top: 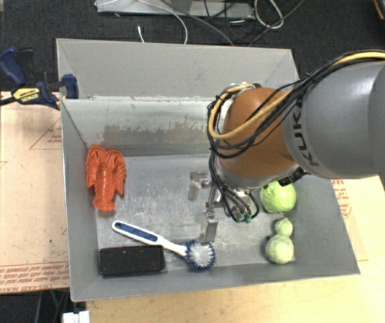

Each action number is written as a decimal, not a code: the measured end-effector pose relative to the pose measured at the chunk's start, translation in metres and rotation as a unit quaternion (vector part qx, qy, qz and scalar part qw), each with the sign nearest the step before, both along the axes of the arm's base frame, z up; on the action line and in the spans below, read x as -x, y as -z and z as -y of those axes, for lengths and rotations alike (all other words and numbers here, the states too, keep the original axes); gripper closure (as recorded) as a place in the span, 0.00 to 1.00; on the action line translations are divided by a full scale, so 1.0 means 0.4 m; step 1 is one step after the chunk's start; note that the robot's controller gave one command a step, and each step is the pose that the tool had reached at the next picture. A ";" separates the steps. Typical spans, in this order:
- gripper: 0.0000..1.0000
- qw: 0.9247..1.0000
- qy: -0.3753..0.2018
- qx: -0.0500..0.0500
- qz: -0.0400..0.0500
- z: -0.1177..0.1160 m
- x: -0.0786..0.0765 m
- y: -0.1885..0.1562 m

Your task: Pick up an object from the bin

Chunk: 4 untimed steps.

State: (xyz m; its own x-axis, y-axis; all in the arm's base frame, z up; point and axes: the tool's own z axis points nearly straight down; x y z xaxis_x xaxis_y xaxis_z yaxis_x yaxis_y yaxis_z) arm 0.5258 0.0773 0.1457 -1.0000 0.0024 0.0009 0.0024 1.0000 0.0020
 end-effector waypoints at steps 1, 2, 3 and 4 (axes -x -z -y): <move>0.00 1.000 0.000 0.000 0.000 0.000 0.000 0.000; 0.00 1.000 0.013 -0.001 0.001 0.001 -0.006 0.006; 0.00 0.996 -0.084 -0.001 0.001 0.112 -0.022 -0.007; 0.00 0.995 0.100 -0.001 0.000 0.022 -0.002 0.052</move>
Offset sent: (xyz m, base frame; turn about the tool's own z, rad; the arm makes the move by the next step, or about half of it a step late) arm 0.0141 -0.0035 -0.0189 0.1631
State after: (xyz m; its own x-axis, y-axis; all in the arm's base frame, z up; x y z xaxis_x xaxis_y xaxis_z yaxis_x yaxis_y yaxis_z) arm 0.5264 0.0685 0.1250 -0.9796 0.2011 0.0005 0.2011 0.9796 0.0045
